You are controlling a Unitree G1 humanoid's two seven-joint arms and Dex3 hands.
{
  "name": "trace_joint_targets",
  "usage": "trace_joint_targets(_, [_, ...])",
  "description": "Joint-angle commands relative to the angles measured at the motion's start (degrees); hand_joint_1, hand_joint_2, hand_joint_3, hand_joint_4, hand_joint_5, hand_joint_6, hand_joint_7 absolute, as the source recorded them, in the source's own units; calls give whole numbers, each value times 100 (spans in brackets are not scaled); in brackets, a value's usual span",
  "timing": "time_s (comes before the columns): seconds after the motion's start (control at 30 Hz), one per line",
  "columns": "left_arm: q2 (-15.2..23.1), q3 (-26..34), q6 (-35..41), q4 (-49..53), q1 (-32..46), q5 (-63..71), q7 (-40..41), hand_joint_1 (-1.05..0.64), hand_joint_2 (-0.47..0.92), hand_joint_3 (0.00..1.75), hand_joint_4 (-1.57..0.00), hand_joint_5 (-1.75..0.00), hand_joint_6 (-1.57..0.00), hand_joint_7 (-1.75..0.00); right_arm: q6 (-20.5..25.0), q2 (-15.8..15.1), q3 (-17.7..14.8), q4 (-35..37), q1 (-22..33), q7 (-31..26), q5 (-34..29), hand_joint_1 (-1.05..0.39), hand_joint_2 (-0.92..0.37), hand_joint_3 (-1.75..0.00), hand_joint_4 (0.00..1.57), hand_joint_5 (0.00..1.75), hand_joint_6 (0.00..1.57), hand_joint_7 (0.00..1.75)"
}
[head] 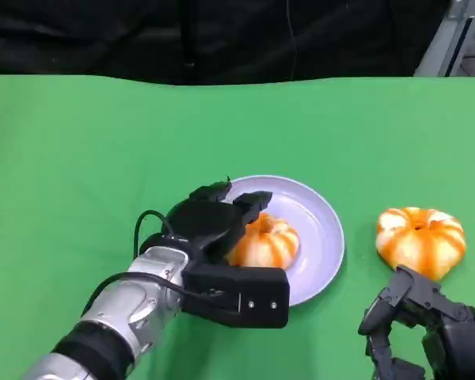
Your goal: Grasp the bread from the table and place it into the plate.
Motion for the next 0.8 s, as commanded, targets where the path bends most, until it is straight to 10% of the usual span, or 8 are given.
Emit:
trace_joint_targets(0.03, [108,-21,52,-58,55,-21,-109,-105,92,65,0,0,-9,0,-32,-67,-51,6,3,6,73,-18,-53,-115,82,175,75,156])
trace_joint_targets(0.47, [583,680,-336,-1606,634,-956,-801,-102,92,55,0,0,-11,-2,-52,-82,-45,24,3,30,96,-16,-55,-112,81,175,74,156])
trace_joint_targets(0.57, [747,1272,-915,-2203,1010,-1929,-1125,-40,92,15,-75,-21,-64,-10,-14,-78,-50,-24,26,28,96,-17,-55,-112,81,175,74,156])
trace_joint_targets(0.8, [698,1618,-1099,-2443,1248,-2650,-1530,-14,92,10,-95,-24,-81,-10,67,-65,-45,-89,57,25,90,-16,-55,-112,81,175,74,156])
